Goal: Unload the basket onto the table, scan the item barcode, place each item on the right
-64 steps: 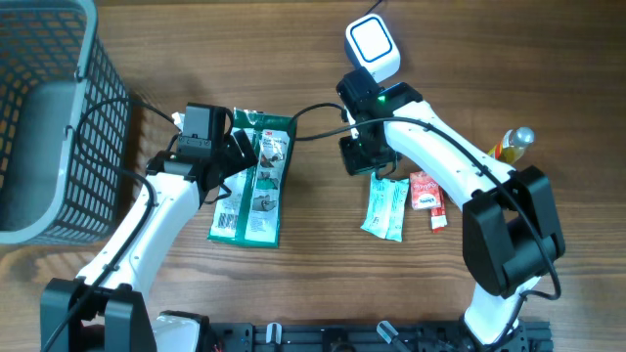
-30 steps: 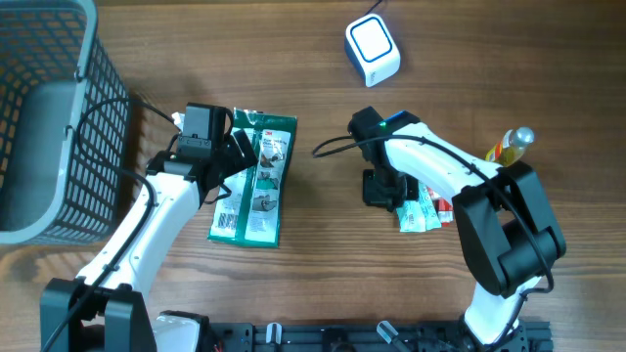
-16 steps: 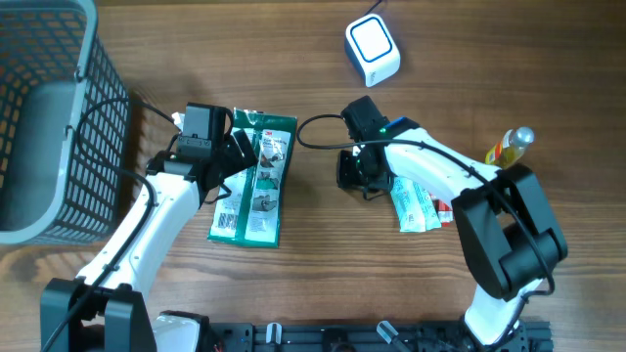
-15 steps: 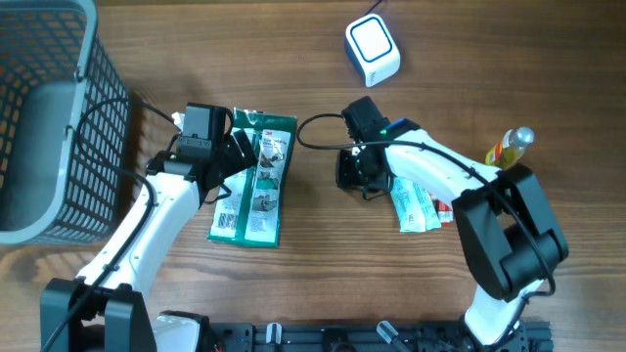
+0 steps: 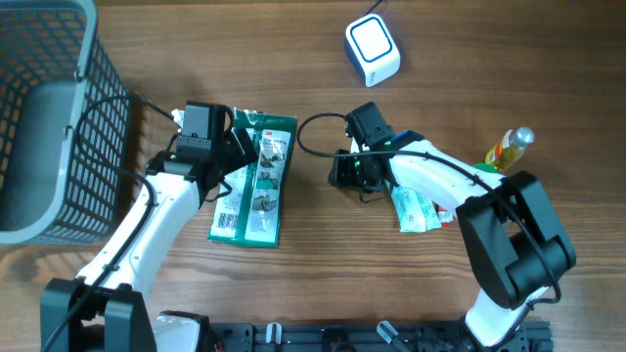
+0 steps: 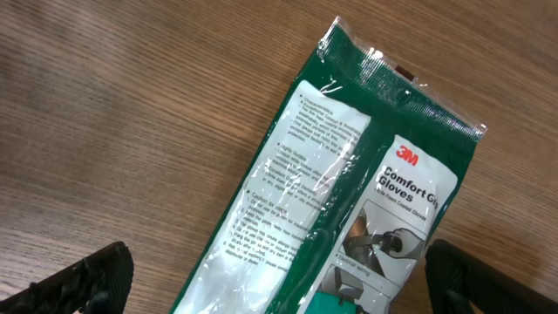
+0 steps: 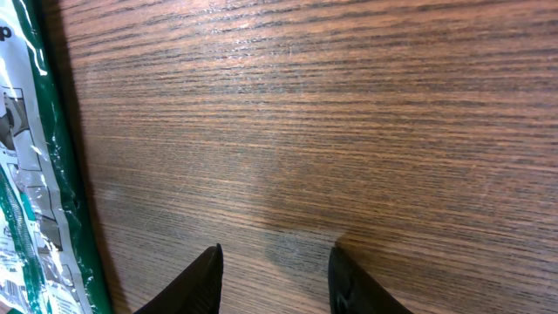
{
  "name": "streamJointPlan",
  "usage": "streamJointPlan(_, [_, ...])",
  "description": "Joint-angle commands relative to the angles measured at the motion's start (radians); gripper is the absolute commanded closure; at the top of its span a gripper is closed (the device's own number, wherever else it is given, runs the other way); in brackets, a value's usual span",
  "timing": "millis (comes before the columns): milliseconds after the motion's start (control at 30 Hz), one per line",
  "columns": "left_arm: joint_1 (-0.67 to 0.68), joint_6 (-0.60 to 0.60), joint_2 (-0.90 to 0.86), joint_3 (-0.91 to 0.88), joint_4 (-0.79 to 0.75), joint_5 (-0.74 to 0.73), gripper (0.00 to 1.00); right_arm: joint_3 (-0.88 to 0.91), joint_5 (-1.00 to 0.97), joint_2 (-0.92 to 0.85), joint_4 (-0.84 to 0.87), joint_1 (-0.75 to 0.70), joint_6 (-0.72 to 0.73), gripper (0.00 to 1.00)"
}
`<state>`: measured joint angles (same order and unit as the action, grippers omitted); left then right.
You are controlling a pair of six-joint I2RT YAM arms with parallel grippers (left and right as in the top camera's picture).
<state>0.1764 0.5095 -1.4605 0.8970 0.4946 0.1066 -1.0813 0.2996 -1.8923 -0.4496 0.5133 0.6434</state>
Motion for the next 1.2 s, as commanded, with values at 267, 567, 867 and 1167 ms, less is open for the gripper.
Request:
streamJointPlan(267, [-0.005, -0.143, -0.013, 0.006, 0.019, 0.062, 0.84, 0.058, -0.028, -0.066, -0.010, 0.013, 0.011, 0.58])
streamJointPlan(567, [-0.007, -0.219, -0.113, 0.005, 0.014, 0.075, 0.87, 0.058, -0.028, -0.066, -0.010, 0.013, 0.010, 0.57])
streamJointPlan(867, [-0.007, -0.219, -0.263, 0.005, 0.006, 0.025, 0.87, 0.058, -0.028, -0.066, -0.010, 0.013, 0.011, 0.57])
streamJointPlan(1167, [-0.004, -0.218, -0.326, 0.005, 0.000, -0.127, 0.93, 0.058, -0.028, -0.066, -0.010, 0.013, 0.011, 0.57])
